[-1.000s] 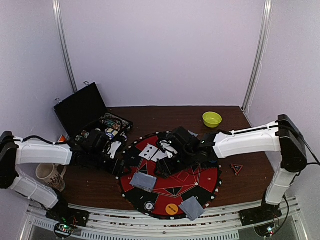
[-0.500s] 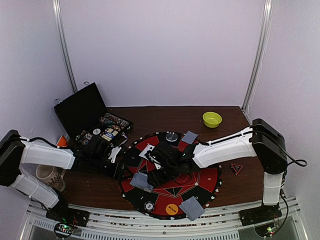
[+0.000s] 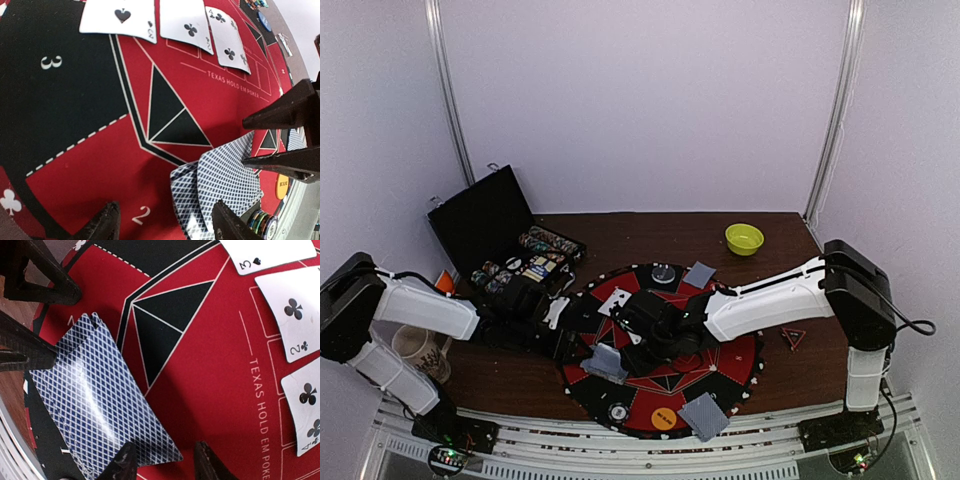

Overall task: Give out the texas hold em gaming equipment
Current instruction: Pick up the poker card from the face-down deck piles.

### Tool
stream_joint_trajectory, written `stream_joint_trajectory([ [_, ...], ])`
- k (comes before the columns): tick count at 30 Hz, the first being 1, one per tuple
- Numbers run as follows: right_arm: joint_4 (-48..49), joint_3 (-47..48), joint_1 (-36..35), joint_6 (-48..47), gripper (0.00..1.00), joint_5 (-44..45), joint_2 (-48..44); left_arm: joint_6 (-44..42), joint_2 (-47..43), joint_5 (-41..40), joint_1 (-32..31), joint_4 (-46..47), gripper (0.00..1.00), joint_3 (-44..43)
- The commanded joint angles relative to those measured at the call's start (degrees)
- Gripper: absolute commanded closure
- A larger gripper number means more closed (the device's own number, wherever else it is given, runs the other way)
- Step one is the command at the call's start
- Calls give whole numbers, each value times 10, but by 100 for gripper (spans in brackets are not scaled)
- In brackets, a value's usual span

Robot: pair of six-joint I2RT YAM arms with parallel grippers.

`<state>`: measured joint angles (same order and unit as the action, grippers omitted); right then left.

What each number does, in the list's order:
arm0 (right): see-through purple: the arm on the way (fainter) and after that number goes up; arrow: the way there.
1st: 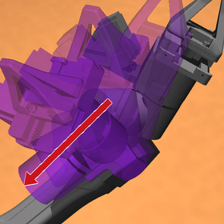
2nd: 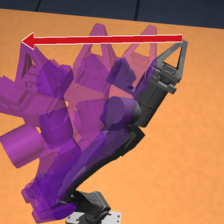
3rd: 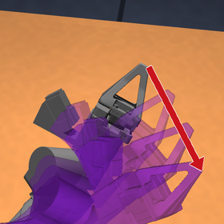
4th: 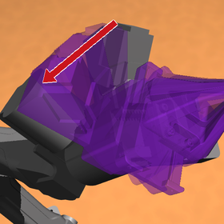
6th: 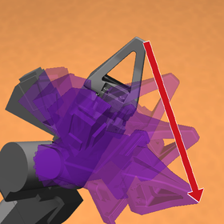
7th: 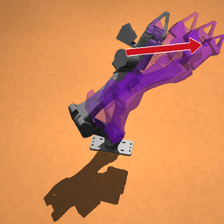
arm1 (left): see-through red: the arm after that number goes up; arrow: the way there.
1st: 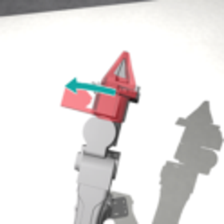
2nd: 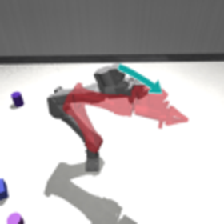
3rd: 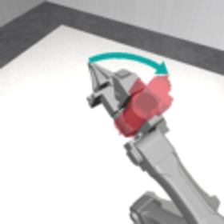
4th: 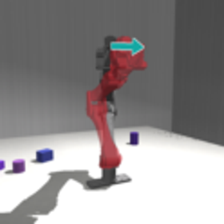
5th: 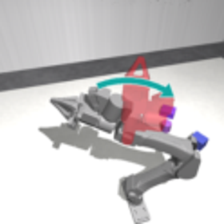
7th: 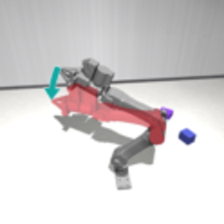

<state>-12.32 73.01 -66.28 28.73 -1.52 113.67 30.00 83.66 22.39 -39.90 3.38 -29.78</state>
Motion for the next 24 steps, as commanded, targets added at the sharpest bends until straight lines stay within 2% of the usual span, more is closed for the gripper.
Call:
stream_joint_trajectory([
  [1,-27,-10,-7,-5,65,22,-26,7,23,12,-9,17,35,-8],
  [7,-41,-11,-8,-10,81,29,-38,0,43,2,-10,15,36,-8],
  [14,-42,-23,-8,-14,89,30,-51,-1,56,-6,-13,20,36,0],
  [21,-26,-38,-8,-21,75,23,-75,-5,88,-16,-35,23,36,-3],
  [24,7,-55,-6,-14,63,26,-95,-6,98,-18,-46,24,36,-6],
])
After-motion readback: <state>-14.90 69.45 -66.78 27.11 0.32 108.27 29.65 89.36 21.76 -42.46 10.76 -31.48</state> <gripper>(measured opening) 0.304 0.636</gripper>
